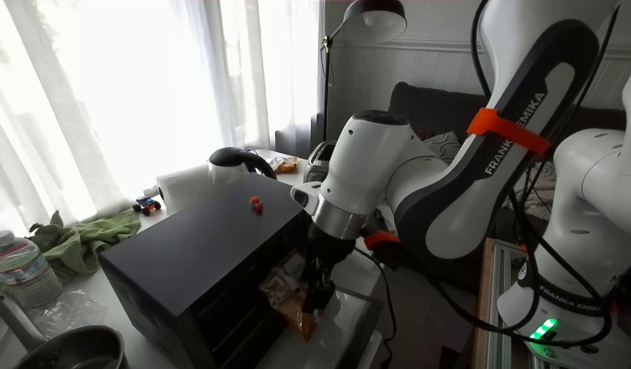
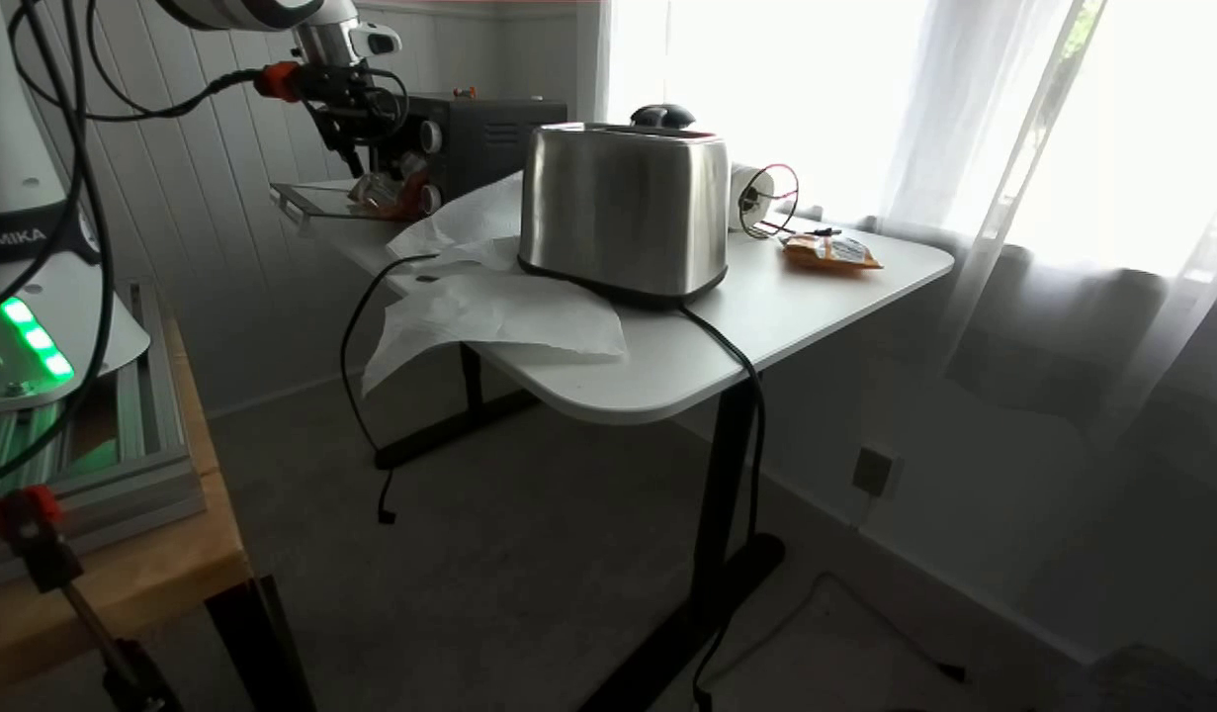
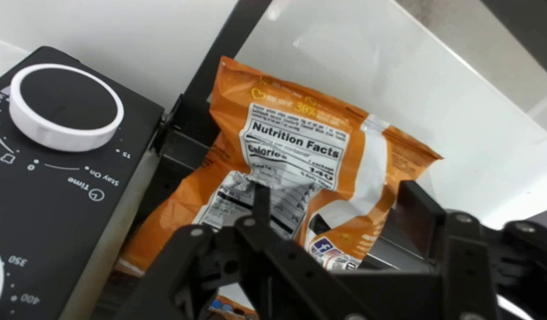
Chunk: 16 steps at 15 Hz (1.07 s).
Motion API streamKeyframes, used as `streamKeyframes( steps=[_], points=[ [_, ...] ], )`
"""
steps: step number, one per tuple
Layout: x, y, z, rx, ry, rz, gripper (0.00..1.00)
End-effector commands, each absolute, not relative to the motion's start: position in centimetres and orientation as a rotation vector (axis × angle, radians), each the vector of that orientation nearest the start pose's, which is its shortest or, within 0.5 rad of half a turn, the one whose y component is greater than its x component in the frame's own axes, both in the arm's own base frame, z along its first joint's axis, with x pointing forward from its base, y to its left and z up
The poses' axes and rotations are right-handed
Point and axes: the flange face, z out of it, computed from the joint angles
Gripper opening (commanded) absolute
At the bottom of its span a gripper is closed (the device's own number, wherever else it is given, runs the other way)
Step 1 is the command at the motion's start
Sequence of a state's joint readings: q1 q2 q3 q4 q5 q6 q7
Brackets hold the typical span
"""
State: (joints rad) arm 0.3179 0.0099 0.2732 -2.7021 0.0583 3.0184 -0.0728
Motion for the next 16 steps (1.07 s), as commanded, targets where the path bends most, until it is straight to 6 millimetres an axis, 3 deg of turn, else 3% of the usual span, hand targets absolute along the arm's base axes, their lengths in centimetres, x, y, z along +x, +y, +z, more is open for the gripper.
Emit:
streamKeyframes(
  steps=[1,7,12,16],
  points=[
    [37.0,24.1,25.6,-2.874,-0.907,-0.414,0.42],
    [36.8,24.2,26.7,-2.861,-0.903,-0.473,0.03],
    [35.6,23.9,28.3,-2.845,-0.918,-0.536,0.0],
    [36.1,23.6,30.2,-2.826,-0.844,-0.66,0.0]
  ],
)
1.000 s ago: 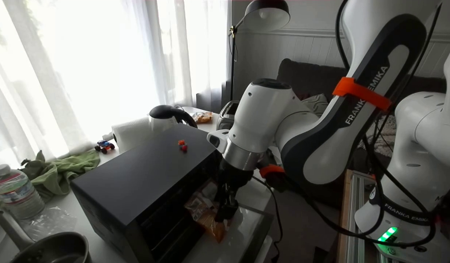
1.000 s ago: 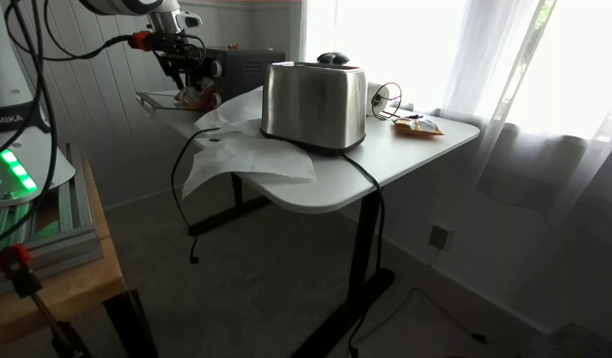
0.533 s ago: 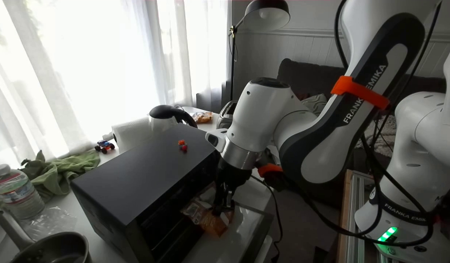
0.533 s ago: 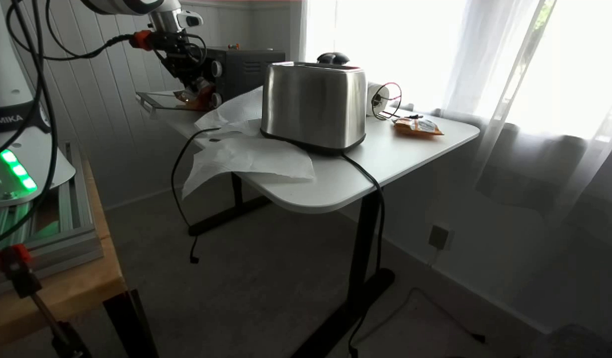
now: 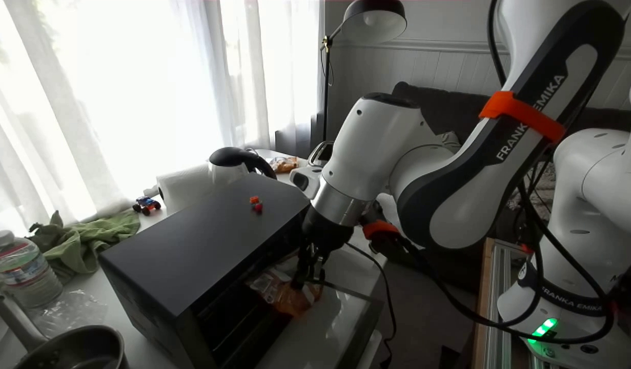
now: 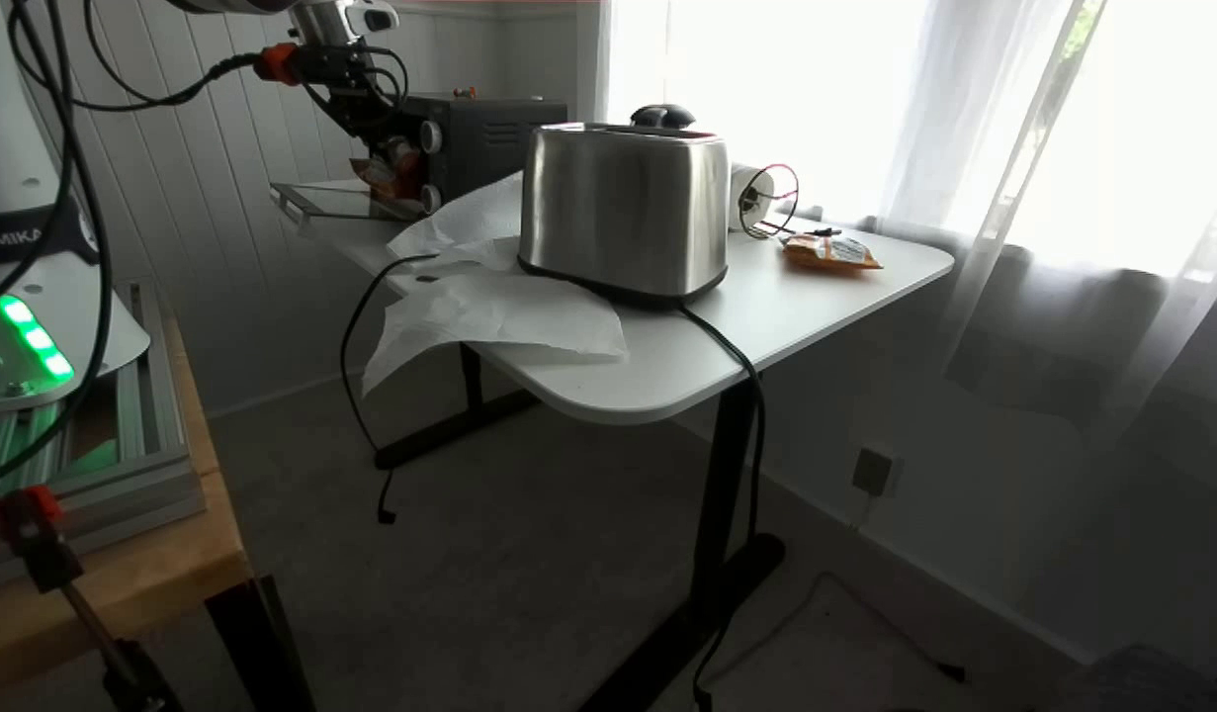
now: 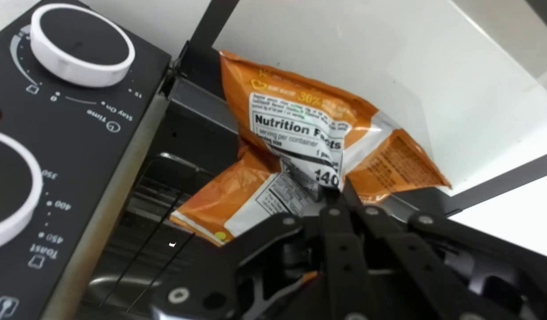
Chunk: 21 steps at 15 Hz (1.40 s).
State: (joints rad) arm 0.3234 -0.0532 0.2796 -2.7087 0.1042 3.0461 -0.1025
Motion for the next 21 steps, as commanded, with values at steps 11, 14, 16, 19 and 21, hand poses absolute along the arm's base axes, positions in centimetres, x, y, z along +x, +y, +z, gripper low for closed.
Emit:
streamKeyframes(
  steps=[11,14,16,19,21],
  points=[
    [38.9,22.8,31.0,-2.79,-0.82,-0.807,0.0],
    [39.3,22.8,31.2,-2.782,-0.914,-0.815,0.0],
    [38.8,23.1,31.5,-2.771,-0.97,-0.826,0.0],
    [38.3,23.4,32.1,-2.766,-1.031,-0.825,0.0],
    [38.2,23.6,32.5,-2.755,-1.072,-0.838,0.0]
  ],
)
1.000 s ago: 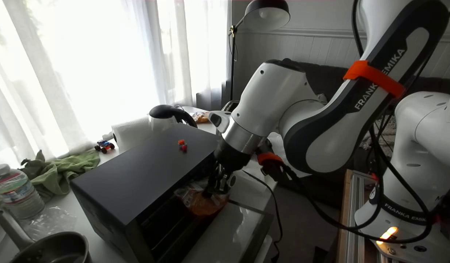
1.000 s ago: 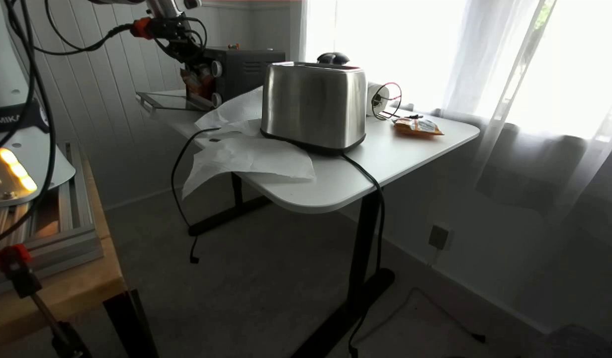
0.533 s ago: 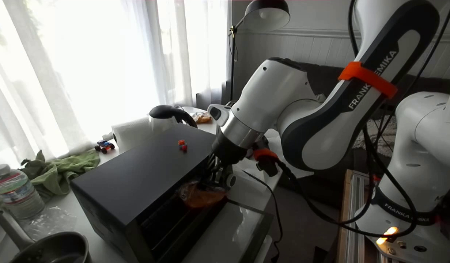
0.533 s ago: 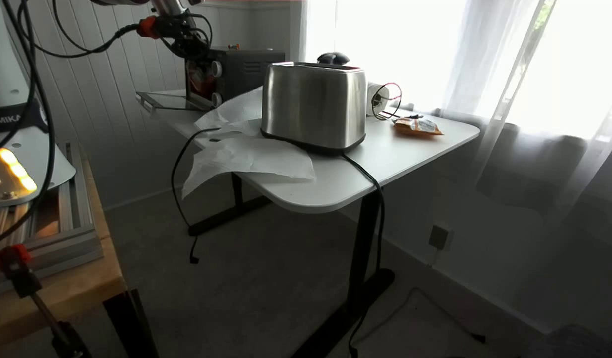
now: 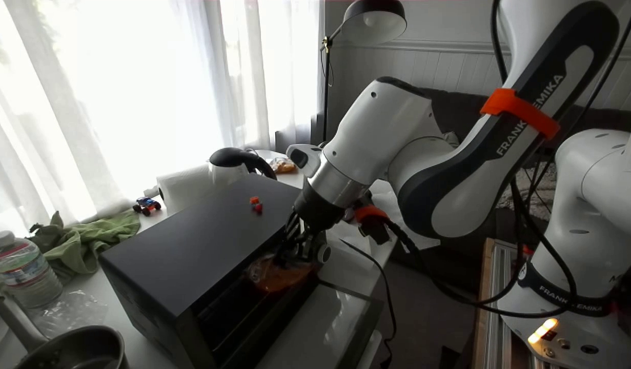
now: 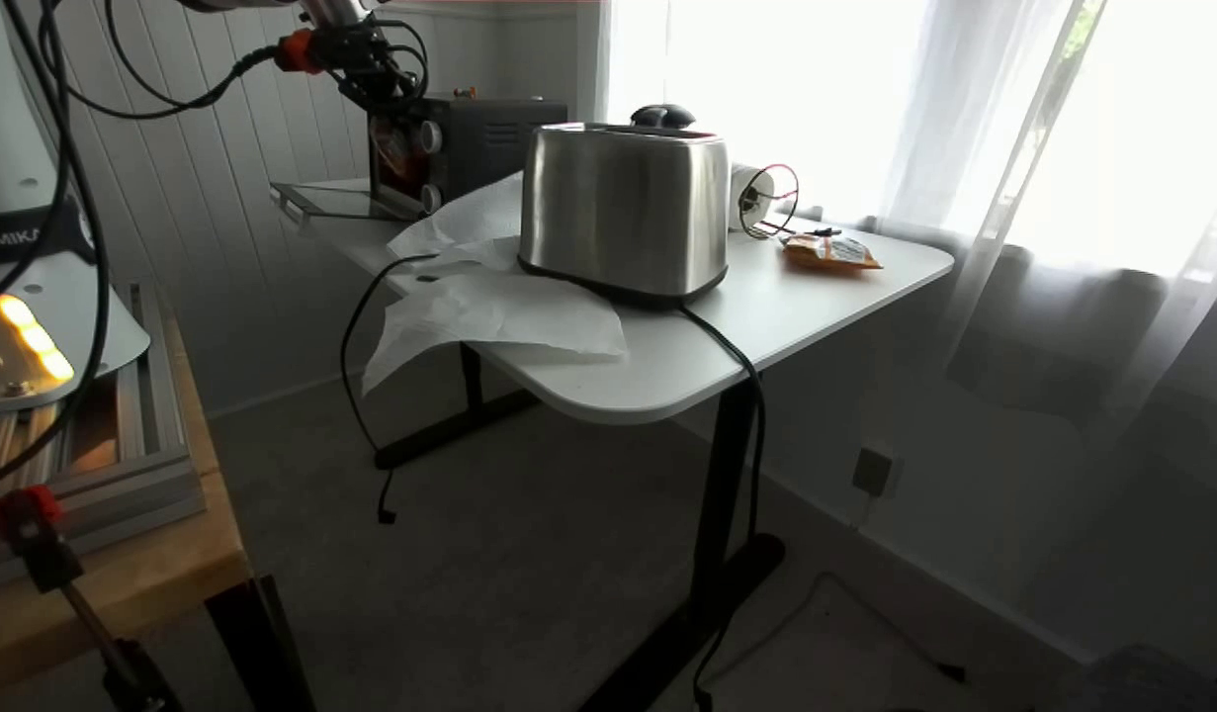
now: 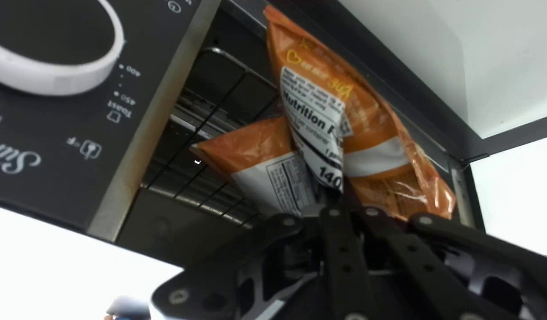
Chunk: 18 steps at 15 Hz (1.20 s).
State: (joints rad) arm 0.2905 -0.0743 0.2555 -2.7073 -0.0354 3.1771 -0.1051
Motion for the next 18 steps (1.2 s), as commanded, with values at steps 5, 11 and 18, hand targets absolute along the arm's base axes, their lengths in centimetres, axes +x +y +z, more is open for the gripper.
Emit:
streamKeyframes(
  steps=[5,11,18],
  points=[
    [38.6,23.2,31.3,-2.772,-1.152,-0.795,0.0],
    [39.4,23.1,31.4,-2.796,-1.201,-0.778,0.26],
    [39.2,24.2,30.7,-2.825,-1.19,-0.715,0.64]
  ],
)
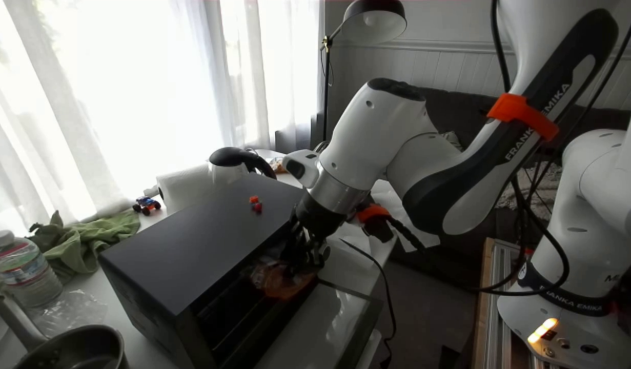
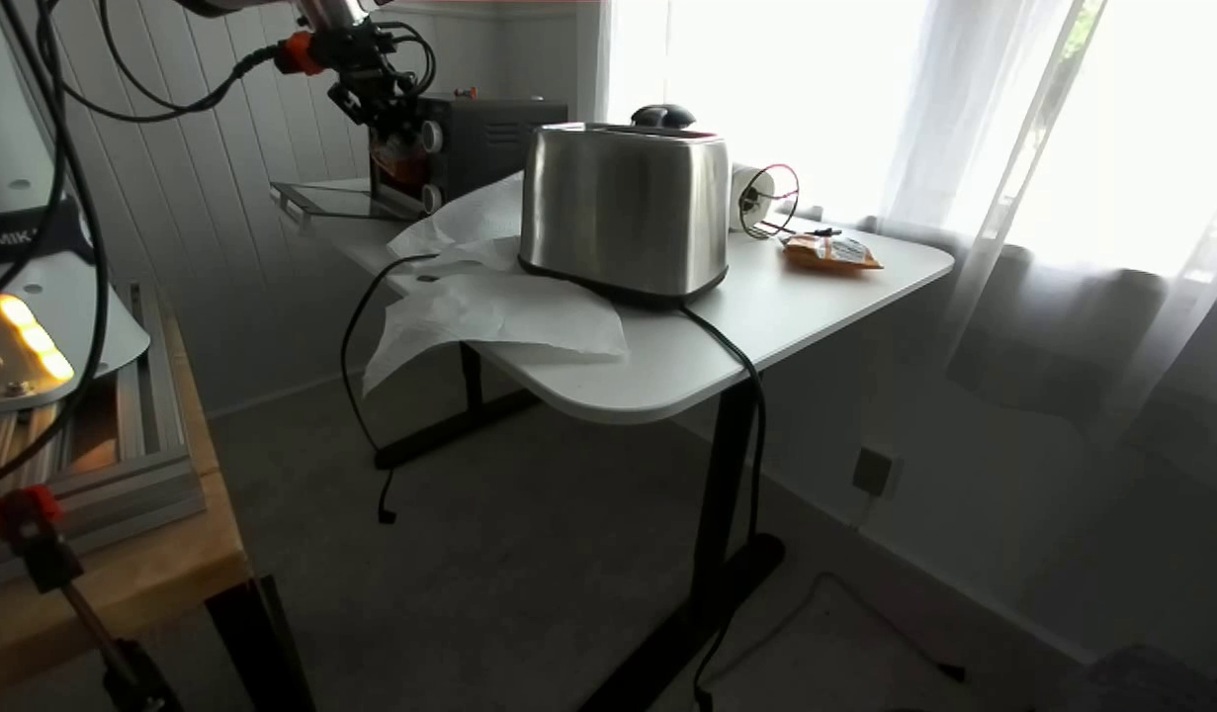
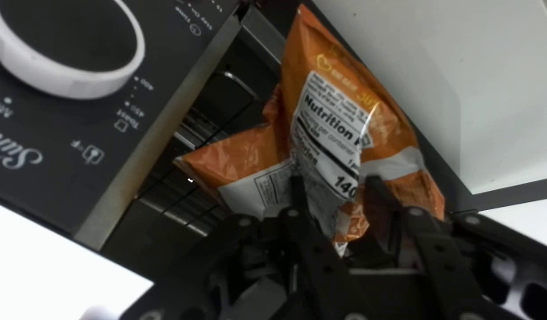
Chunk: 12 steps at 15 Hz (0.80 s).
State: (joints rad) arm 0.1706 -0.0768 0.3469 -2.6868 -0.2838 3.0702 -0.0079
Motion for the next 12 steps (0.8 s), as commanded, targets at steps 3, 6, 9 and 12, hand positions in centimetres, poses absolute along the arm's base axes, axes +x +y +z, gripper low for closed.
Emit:
streamKeyframes(
  steps=[3,6,9,12],
  points=[
    [39.1,24.4,30.5,-2.832,-1.189,-0.706,0.51],
    [39.3,24.2,31.1,-2.834,-1.158,-0.752,0.34],
    [39.5,23.9,31.6,-2.849,-1.104,-0.785,0.12],
    [39.7,23.7,32.2,-2.863,-1.054,-0.825,0.0]
  ],
)
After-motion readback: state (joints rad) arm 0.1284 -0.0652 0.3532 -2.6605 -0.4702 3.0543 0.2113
